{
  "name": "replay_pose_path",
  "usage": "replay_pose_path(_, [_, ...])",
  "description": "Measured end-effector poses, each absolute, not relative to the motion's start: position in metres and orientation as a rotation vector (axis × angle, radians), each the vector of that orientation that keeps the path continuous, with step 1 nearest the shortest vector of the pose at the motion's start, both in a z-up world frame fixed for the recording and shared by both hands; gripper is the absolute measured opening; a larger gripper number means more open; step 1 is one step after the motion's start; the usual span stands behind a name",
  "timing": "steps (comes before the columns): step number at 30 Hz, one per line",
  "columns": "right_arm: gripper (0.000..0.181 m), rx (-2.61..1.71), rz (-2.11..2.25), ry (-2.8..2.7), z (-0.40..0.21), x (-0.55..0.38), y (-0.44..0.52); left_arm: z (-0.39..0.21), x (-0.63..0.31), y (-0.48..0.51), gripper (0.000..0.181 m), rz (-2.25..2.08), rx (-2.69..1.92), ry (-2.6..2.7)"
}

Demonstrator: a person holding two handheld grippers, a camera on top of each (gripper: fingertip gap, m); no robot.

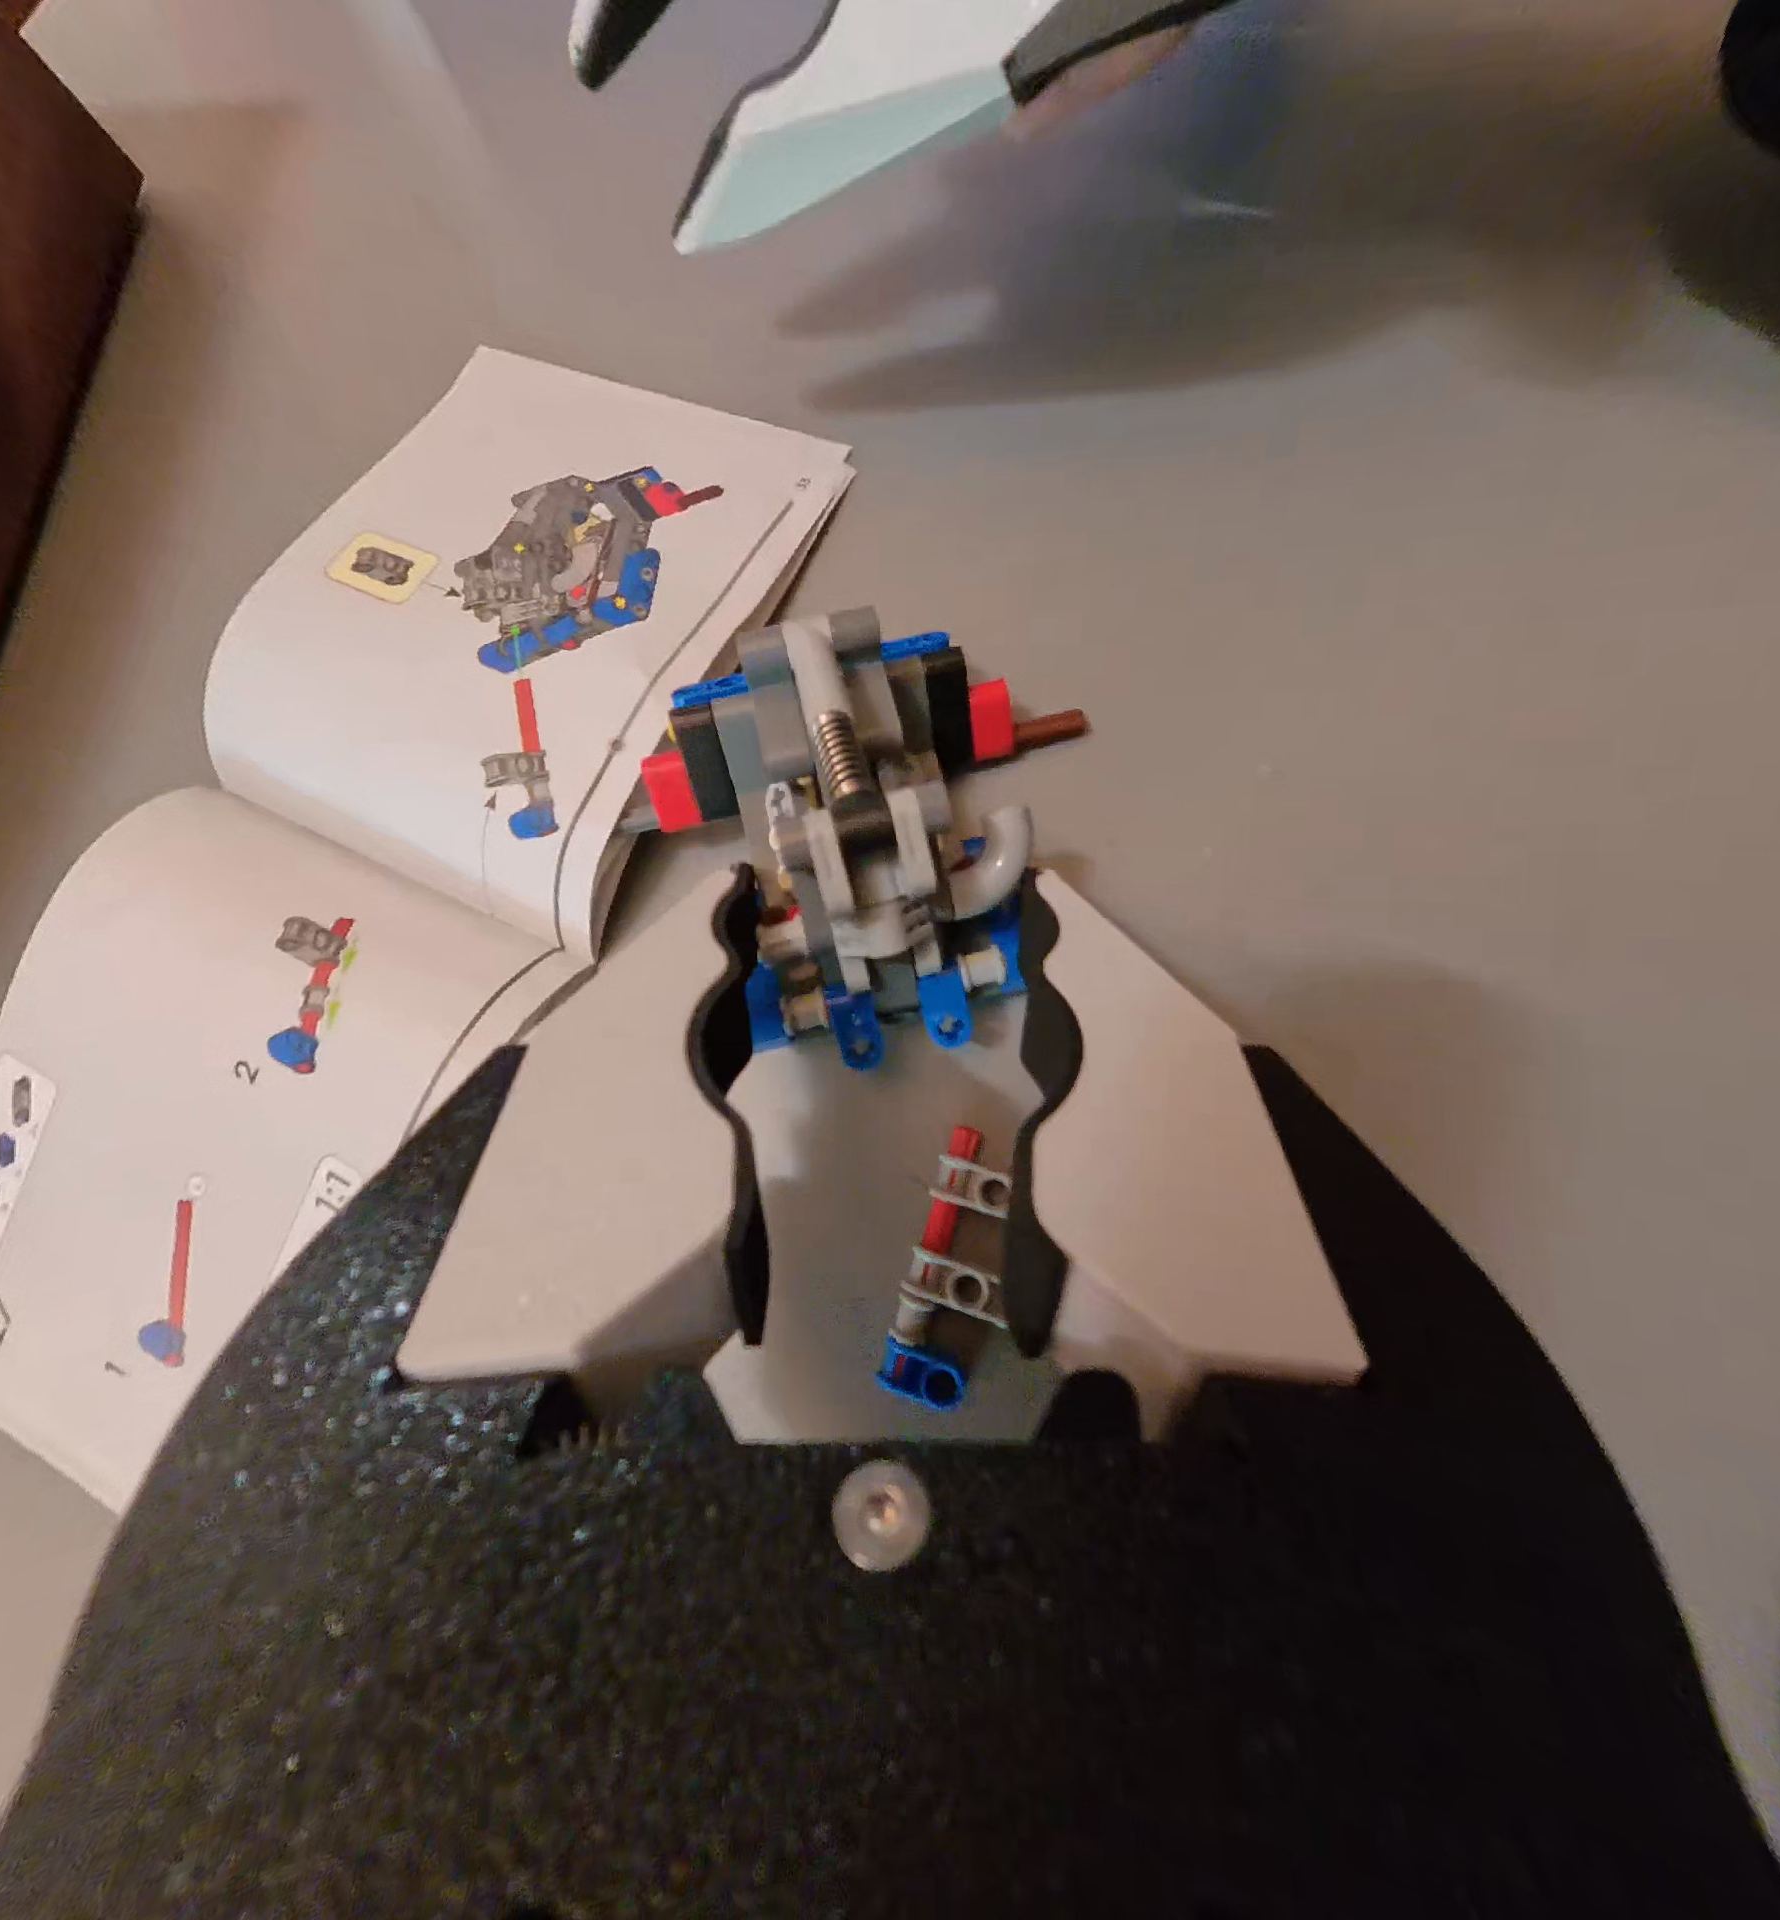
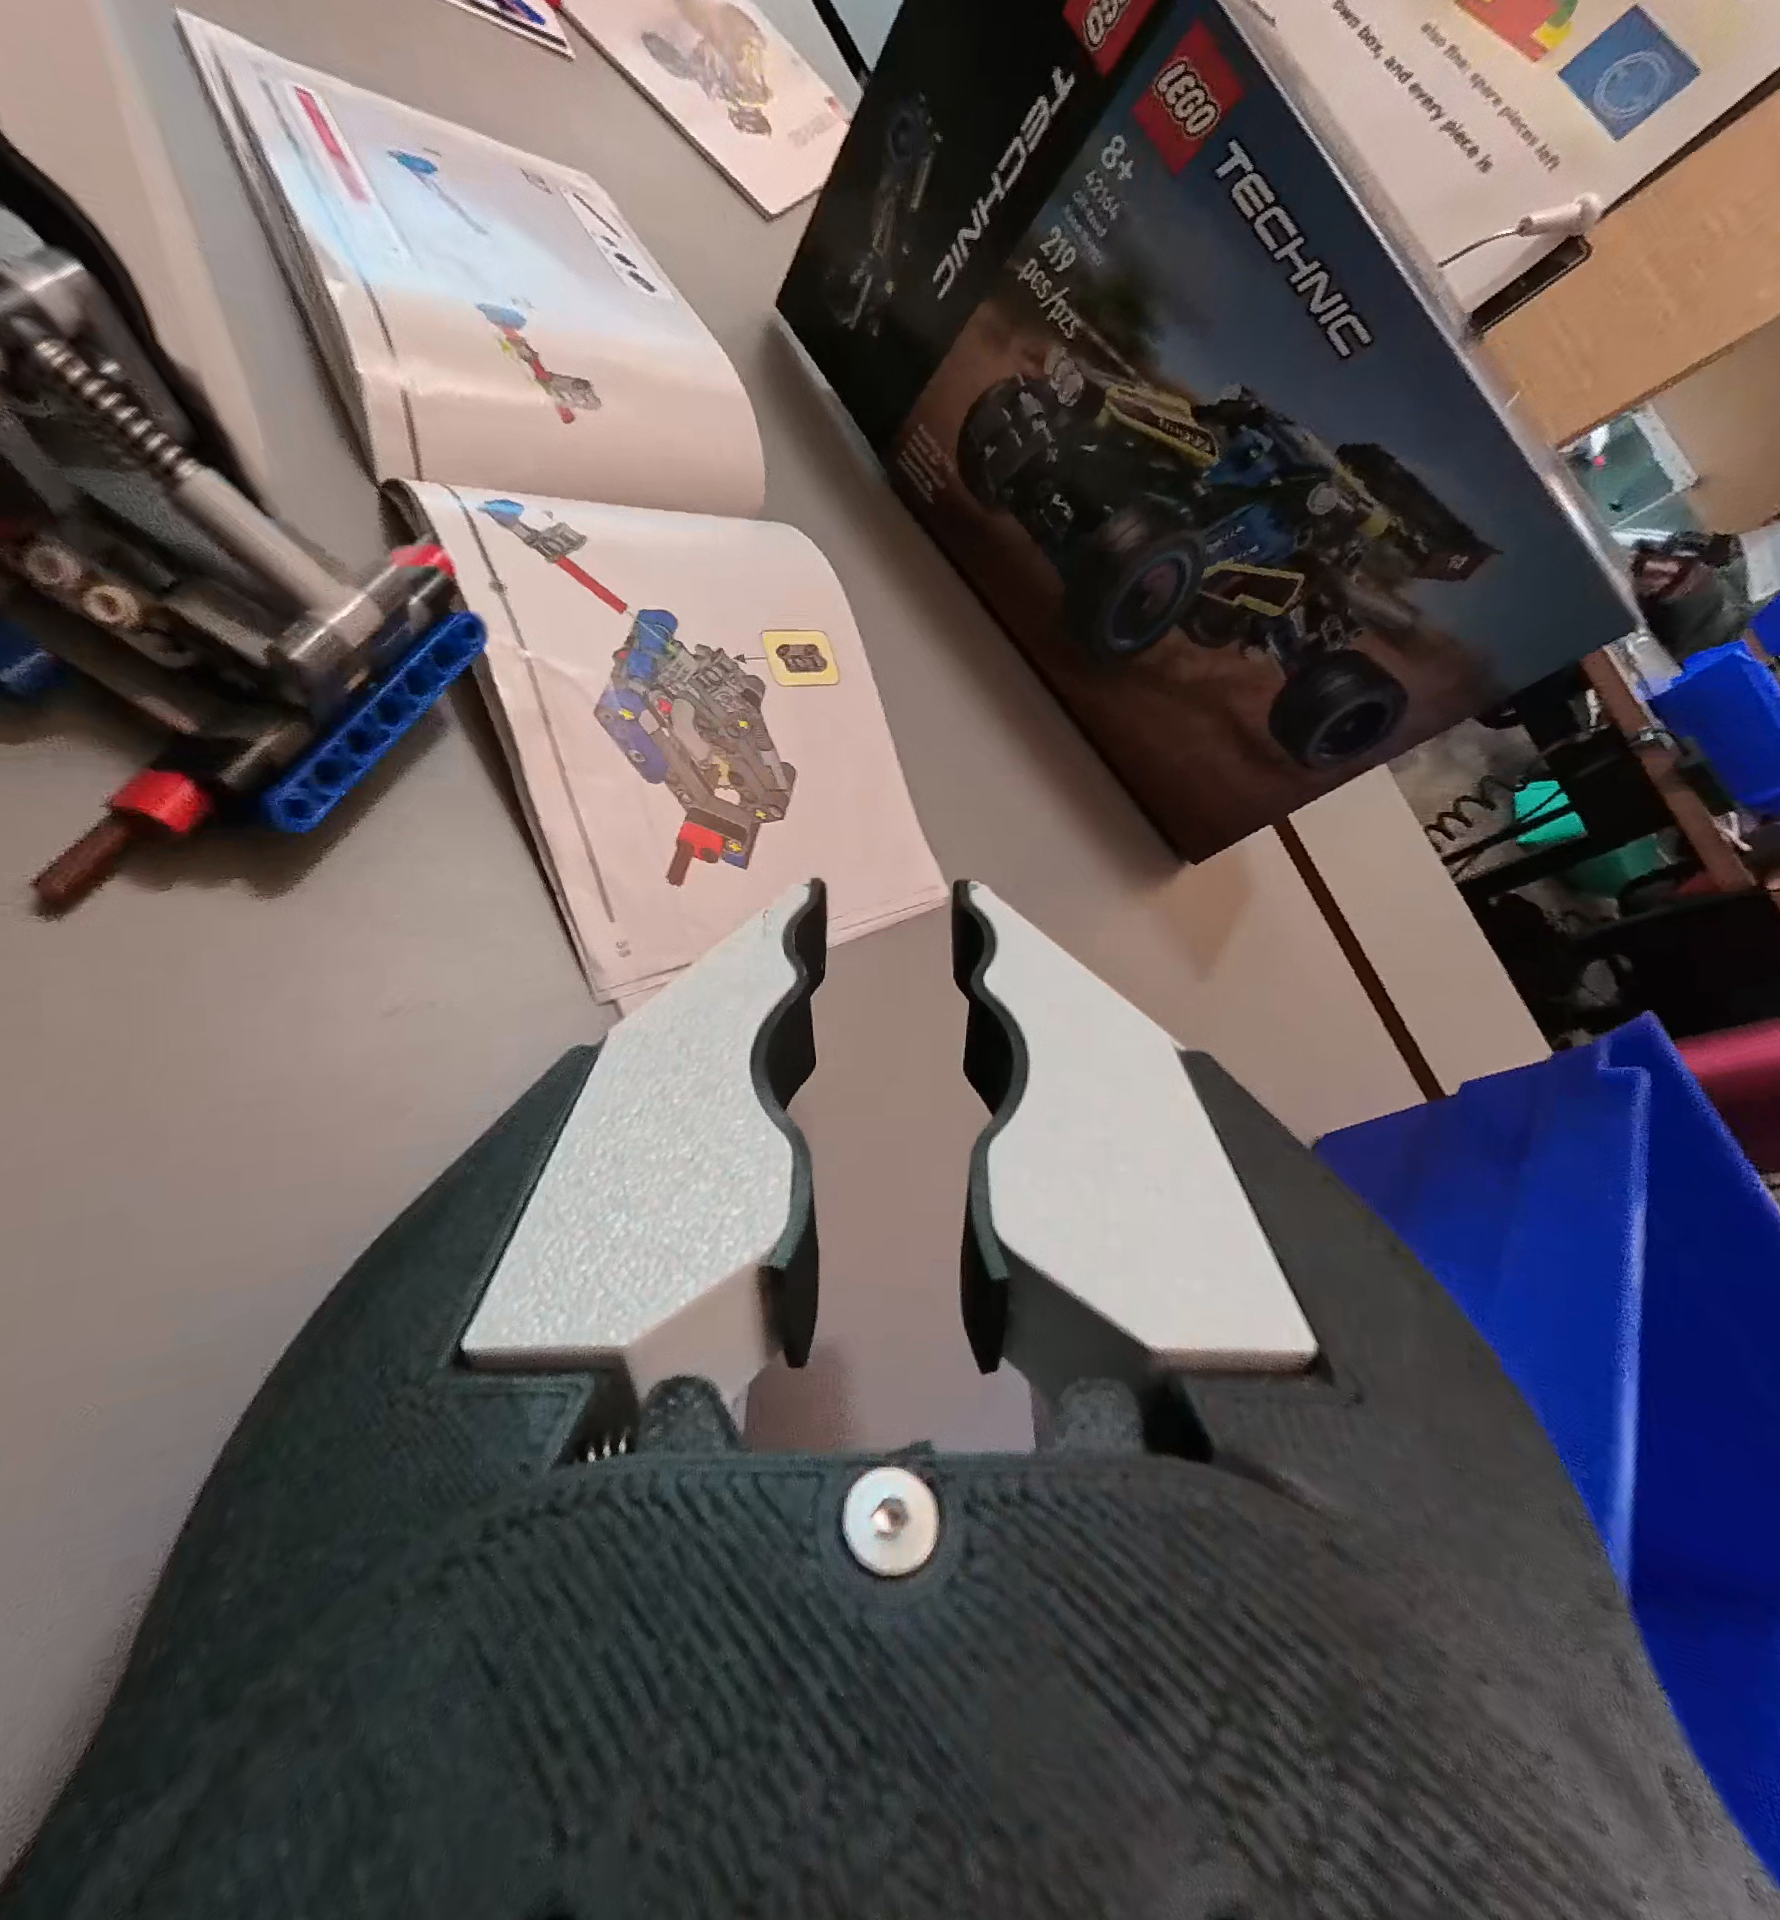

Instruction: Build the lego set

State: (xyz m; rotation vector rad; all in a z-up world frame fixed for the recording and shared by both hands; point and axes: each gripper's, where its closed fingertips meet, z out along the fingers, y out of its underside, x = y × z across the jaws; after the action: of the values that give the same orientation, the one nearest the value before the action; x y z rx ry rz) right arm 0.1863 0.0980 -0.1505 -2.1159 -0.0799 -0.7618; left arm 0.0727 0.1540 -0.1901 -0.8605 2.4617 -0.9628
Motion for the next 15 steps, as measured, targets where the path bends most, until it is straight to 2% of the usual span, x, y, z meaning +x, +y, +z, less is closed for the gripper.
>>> replay_pose_path(4, [0.022, -2.137, -0.721, -0.089, -0.156, 0.181, 0.098, -0.185, 0.072, 0.158, 0.046, -1.136, -0.946, 2.484])
replay_pose_path(10, [0.025, -2.064, -0.562, -0.188, -0.145, 0.152, 0.111, -0.133, 0.062, 0.160, 0.046, -1.872, -1.080, 2.446])
replay_pose_path(15, [0.042, -1.896, -0.463, -0.281, -0.118, 0.121, 0.128, -0.099, 0.058, 0.170, 0.046, -2.342, -1.218, 2.316])
